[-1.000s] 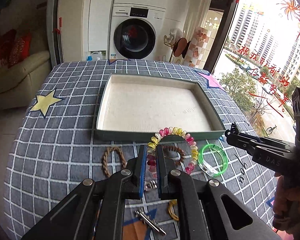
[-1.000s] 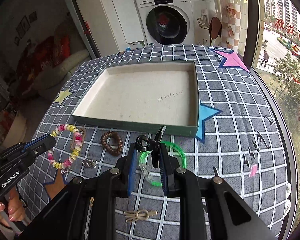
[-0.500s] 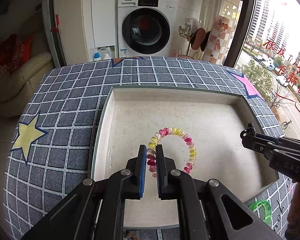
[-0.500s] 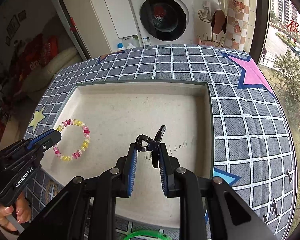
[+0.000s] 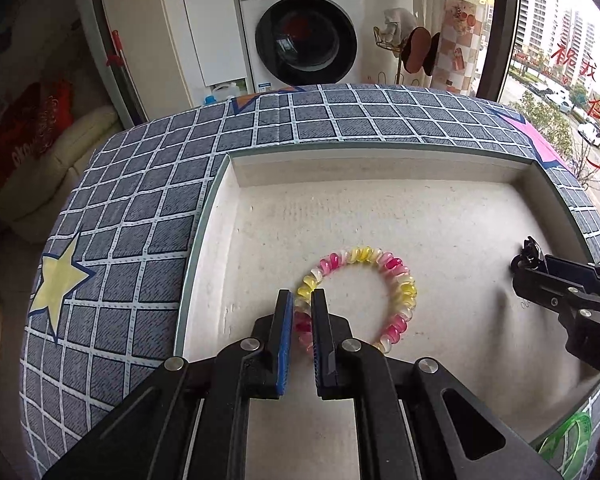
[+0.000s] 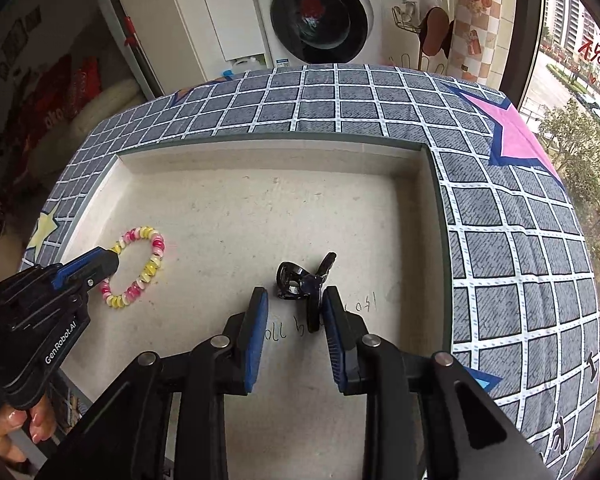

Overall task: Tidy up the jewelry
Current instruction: 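Carry both items into the white tray and open both grippers, then withdraw both tools from the tray toward the remaining jewelry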

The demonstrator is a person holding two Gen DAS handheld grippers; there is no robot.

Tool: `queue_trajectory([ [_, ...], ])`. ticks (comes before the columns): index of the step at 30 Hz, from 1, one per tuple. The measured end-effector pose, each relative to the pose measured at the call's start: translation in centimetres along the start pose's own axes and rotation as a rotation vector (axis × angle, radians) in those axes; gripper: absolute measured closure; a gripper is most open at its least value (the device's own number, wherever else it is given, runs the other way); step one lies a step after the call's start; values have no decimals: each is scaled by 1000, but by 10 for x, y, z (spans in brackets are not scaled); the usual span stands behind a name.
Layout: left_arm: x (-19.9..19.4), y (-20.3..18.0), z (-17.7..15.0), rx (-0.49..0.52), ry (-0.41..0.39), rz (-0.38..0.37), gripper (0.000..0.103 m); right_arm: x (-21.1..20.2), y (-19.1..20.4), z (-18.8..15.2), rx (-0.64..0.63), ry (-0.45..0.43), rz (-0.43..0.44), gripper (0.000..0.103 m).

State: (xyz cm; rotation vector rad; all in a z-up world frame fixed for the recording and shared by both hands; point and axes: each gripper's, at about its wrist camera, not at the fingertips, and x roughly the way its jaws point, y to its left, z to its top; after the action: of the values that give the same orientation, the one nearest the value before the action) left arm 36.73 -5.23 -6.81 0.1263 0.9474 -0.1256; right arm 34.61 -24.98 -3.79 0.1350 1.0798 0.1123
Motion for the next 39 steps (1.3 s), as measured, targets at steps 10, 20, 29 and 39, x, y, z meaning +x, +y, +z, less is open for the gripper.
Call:
queue_trajectory([
  [10,-47,5,3,-21,-156,24,0,-33,-9,0,89,-68,81,39],
  [20,-111,24,-41,-37,-194,-3,0,-80,-7,-30,87,-109,98,21],
  [29,-152,59,-111,-125,-165,35,0,-129,-8,-82,111,-153,156,0],
  [39,-155,65,-168,-94,-92,33,0,-150,-10,-134,132,-107,189,0],
])
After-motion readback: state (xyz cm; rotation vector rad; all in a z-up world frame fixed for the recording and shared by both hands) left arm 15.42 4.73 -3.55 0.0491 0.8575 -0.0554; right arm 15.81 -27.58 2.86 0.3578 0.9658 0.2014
